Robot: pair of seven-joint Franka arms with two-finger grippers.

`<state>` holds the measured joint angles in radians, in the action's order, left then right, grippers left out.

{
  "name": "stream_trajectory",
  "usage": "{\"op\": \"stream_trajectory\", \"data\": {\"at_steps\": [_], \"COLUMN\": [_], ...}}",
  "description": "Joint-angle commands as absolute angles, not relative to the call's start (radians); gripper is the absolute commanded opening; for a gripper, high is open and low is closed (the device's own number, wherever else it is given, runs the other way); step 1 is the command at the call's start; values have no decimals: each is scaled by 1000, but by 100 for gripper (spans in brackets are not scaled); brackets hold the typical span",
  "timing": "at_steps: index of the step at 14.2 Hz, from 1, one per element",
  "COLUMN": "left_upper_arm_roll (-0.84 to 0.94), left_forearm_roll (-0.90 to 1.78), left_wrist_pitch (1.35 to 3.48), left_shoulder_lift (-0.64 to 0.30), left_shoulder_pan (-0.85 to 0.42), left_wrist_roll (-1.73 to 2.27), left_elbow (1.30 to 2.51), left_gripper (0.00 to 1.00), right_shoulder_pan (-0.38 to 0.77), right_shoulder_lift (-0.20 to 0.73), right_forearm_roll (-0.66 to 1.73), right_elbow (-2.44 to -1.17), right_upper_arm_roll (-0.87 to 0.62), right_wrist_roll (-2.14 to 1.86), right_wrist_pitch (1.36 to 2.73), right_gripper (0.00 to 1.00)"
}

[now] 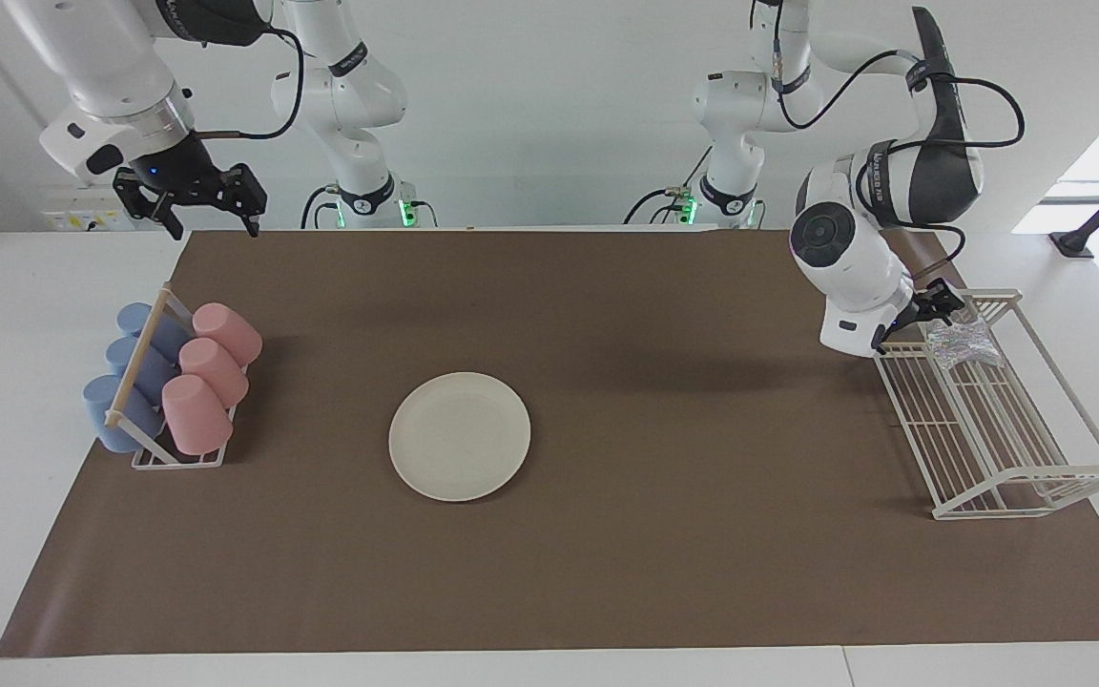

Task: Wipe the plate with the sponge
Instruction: 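Reach into the white wire rack and grasp the clear mesh scrubber with the left gripper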

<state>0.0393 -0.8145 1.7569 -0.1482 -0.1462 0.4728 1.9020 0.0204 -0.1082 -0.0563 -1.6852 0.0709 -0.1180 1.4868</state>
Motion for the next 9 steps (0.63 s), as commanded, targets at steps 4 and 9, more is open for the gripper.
{"op": "stream_trajectory", "data": {"at_steps": [4, 9], "left_upper_arm_roll": [40, 40], "left_forearm_roll": [-839, -838], "left_wrist_pitch": [1801, 1799], "left_shoulder_lift": [-140, -137], "left_shoulder_pan": [-94, -91], "left_wrist_roll": [485, 497], "left_elbow": [1927, 1939], "left_gripper": [100, 82], "right_shoulder_pan": [12, 12], "right_shoulder_lift": [-129, -129], "right_forearm_roll": [-35, -35], "right_elbow": [-1706, -1706], "right_upper_arm_roll": [67, 67], "right_wrist_roll": [-137, -137], "right_wrist_pitch": [1483, 1483], "right_gripper": [100, 100]}}
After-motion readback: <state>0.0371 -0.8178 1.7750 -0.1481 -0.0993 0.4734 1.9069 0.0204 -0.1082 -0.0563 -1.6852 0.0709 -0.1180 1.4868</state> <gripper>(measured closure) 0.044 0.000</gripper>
